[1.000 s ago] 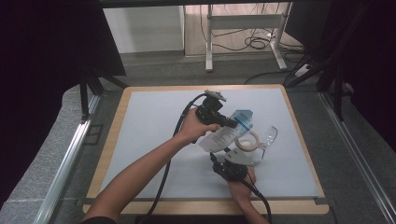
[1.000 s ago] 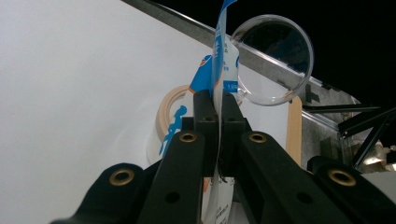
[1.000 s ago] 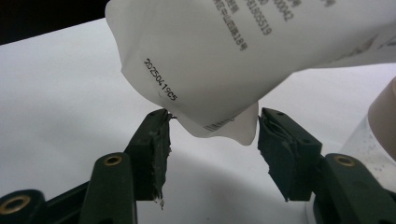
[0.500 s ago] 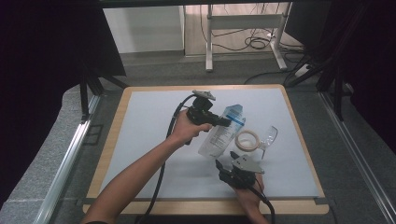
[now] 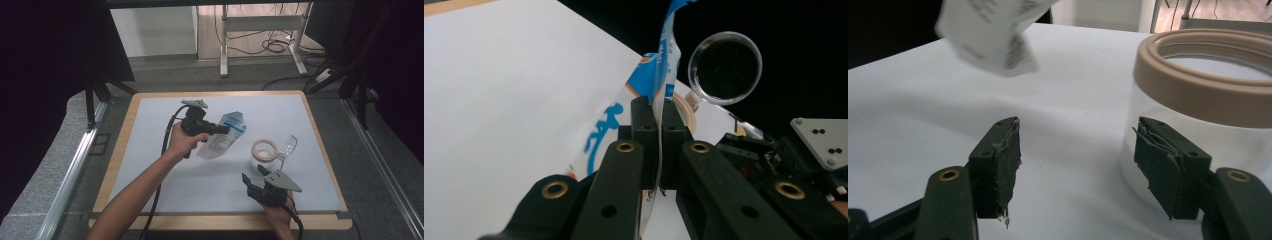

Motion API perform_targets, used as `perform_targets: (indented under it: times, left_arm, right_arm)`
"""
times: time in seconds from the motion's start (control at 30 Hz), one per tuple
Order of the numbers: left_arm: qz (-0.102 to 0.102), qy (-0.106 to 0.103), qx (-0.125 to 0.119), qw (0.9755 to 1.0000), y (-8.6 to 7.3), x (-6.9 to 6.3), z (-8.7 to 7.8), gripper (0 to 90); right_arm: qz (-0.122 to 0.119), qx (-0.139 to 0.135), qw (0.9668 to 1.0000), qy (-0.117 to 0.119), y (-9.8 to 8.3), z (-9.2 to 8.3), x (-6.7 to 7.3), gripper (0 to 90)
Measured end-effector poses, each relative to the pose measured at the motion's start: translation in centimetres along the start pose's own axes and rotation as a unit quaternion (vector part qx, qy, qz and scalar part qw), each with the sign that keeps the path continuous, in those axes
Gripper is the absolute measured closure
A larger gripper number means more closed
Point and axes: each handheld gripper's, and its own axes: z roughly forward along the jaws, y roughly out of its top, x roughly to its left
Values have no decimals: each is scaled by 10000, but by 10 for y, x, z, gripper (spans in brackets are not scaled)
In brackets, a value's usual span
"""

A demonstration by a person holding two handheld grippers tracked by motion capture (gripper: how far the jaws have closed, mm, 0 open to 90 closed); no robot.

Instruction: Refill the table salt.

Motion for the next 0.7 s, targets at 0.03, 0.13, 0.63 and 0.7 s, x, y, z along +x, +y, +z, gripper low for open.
perform_targets:
  times: [0.03, 0.13, 0.63, 0.7]
  left_arm:
    - [-46, 21, -55, 10000, -3, 3, -4, 898]
    - [-138, 62, -170, 9997, -12, 10, -15, 898]
    - [-414, 985, -759, 9914, -56, 48, -71, 898]
    - [-441, 1159, -818, 9889, -63, 53, -76, 898]
  right_arm:
    - [11, -9, 10000, -7, 0, -1, -1, 355]
    - [38, -40, 10000, -55, 0, -3, -5, 355]
    - [25, -45, 9999, -110, 0, -1, -9, 355]
    - [37, -37, 9999, -114, 0, -1, -8, 355]
